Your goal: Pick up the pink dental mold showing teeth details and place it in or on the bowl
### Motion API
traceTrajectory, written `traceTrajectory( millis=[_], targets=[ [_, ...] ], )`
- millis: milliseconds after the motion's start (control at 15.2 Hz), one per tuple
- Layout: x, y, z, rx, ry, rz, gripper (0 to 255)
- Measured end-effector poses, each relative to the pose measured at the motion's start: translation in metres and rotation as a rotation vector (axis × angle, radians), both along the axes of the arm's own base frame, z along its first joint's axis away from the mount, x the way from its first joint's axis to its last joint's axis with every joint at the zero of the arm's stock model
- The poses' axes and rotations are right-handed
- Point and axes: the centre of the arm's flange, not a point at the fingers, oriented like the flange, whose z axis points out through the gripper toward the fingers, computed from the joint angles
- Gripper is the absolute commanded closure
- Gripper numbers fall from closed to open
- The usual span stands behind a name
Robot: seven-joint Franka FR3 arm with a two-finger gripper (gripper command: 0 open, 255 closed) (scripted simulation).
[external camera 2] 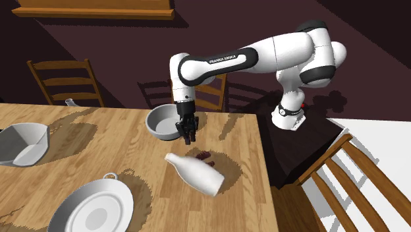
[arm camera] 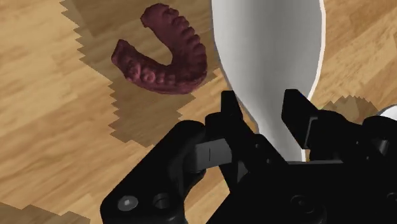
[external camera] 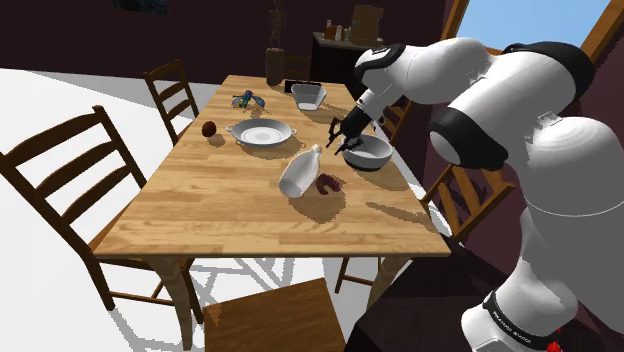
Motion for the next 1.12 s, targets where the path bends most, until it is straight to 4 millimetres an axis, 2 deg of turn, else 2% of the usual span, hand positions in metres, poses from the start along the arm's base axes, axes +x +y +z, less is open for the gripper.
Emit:
traceTrajectory(
  millis=[132,264,528,924,1122],
  targets=[
    [-0.012,0.010,-0.007,-0.061,-0.063,0.094,0],
    [-0.031,0.023,-0.017,-0.161,-0.175,0.260,0],
    [-0.064,0.033,-0.052,-0.350,-0.385,0.578,0],
    [-0.058,0.044,-0.082,-0.382,-0.417,0.632,0],
    [-0.057,0.047,-0.088,-0.382,-0.417,0.633,0]
  ],
)
